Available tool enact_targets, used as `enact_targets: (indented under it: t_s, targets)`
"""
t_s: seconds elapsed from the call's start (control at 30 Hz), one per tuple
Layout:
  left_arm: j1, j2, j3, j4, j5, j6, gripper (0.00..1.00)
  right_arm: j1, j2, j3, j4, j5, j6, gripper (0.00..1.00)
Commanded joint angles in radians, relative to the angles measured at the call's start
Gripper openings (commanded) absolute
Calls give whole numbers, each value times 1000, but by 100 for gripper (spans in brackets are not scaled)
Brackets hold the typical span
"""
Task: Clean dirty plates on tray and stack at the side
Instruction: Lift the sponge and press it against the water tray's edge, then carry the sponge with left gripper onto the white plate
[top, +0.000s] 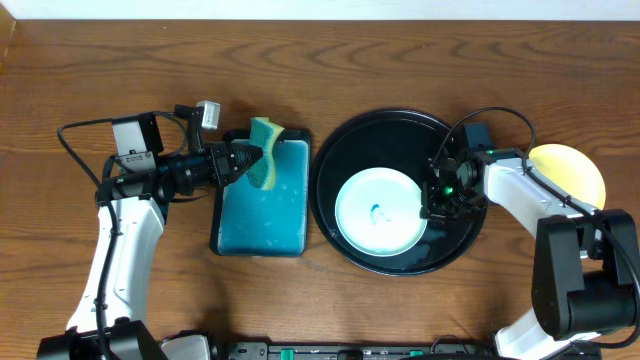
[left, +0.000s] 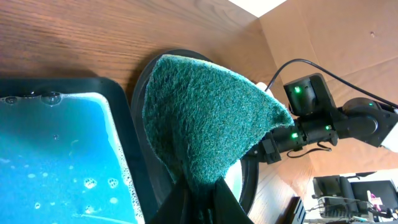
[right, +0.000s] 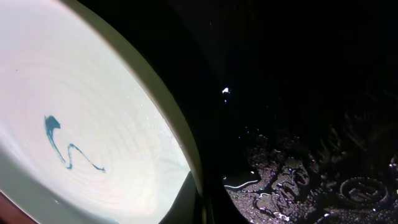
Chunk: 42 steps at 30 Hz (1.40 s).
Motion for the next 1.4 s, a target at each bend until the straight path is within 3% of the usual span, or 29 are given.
enact_targets:
  t_s: [0.0,0.73,0.8,0.9,1.03,1.07,1.17,1.37]
  targets:
    - [4,-16,14,2,39,17,7,7,-5,-11,6,23,11,1]
    - [-2,-16,14,-2,27,17,7,7,-5,-11,6,23,11,1]
    - [-23,-16,14,-27,-70,17,7,7,-5,-11,6,22,11,1]
    - [-90,-16,14,-95,-346,13,8,7,-5,-11,4,22,11,1]
    - [-224,-13,14,-158,-812,-66,7,7,-5,-11,2,22,11,1]
    - [-284,-8,14,-171,-1009,-140,8,7,-5,-11,2,22,11,1]
    - [-364,-5,14,-176,-1173,-235,7,7,-5,-11,1,22,11,1]
    - [-493,-4,34,-217,-1306,-303,7,7,-5,-11,-1,22,11,1]
